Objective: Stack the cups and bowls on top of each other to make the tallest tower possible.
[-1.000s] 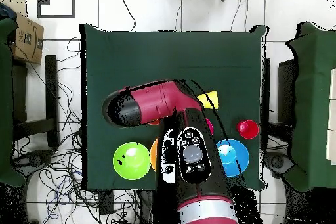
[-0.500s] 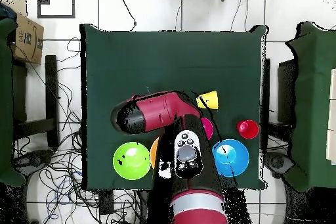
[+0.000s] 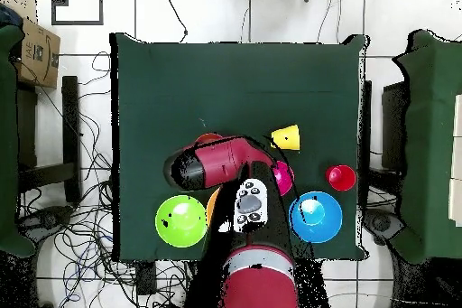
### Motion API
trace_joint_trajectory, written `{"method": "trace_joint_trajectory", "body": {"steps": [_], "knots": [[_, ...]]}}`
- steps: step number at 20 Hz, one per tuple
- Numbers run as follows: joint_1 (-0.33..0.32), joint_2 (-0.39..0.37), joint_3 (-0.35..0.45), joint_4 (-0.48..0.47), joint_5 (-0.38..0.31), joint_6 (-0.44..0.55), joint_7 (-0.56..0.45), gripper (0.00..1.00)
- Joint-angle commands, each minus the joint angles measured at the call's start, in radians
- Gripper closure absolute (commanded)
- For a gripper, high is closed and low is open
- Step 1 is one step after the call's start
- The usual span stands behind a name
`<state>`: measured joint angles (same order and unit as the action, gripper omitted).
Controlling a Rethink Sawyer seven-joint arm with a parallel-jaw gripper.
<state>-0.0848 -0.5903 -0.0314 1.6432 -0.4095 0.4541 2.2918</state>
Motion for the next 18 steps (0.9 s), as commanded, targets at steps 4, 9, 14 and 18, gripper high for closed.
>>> {"method": "trace_joint_trajectory", "body": {"steps": [4,9,14,18], "knots": [[0.079,0.128,-0.042,-0.072,0.082,-0.073,0.209,1.0],[0.141,0.128,-0.078,-0.075,0.139,-0.052,0.235,1.0],[0.178,0.124,-0.103,-0.07,0.189,-0.044,0.229,1.0],[0.19,0.101,-0.114,-0.064,0.227,-0.017,0.206,1.0]]}}
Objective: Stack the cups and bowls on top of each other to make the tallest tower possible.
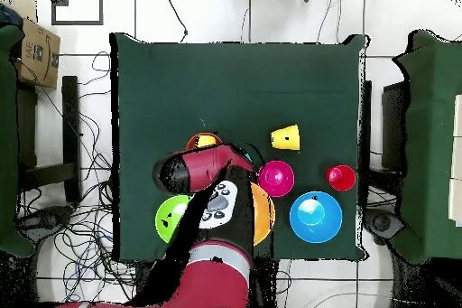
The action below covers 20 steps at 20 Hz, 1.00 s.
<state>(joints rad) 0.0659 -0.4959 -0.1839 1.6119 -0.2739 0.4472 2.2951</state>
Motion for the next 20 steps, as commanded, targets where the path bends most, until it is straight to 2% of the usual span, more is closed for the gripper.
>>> {"method": "trace_joint_trajectory", "body": {"steps": [1,6,12,16,20], "knots": [[0.044,-0.003,0.036,-0.03,0.1,0.0,0.2,1.0],[0.061,-0.01,0.027,-0.028,0.14,0.01,0.19,1.0],[0.041,0.015,0.026,-0.032,0.151,-0.031,0.149,1.0],[0.037,-0.044,0.012,-0.008,0.153,0.006,0.122,1.0],[-0.012,-0.125,0.034,0.012,0.149,0.067,0.046,1.0]]}}
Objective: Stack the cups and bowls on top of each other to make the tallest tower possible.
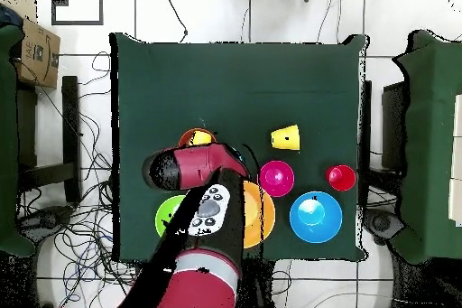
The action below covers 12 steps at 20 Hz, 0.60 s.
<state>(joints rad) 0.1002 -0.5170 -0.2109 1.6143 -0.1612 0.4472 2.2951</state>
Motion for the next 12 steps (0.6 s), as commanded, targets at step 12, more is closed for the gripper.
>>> {"method": "trace_joint_trajectory", "body": {"steps": [12], "knots": [[-0.048,-0.185,0.071,-0.007,0.043,0.196,0.041,1.0]]}}
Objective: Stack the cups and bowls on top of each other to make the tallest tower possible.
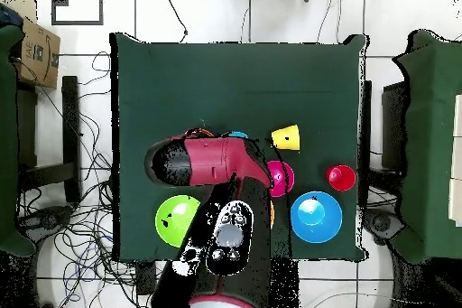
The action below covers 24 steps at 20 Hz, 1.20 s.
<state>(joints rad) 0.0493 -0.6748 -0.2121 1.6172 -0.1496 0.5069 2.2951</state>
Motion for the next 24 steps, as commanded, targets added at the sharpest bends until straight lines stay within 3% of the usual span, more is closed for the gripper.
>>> {"method": "trace_joint_trajectory", "body": {"steps": [1,12,24], "knots": [[0.011,-0.018,0.07,-0.018,0.032,0.135,0.052,1.0],[0.096,0.086,0.033,-0.093,0.054,0.099,0.163,1.0],[0.101,0.172,0.013,-0.107,0.063,-0.012,0.154,1.0]]}}
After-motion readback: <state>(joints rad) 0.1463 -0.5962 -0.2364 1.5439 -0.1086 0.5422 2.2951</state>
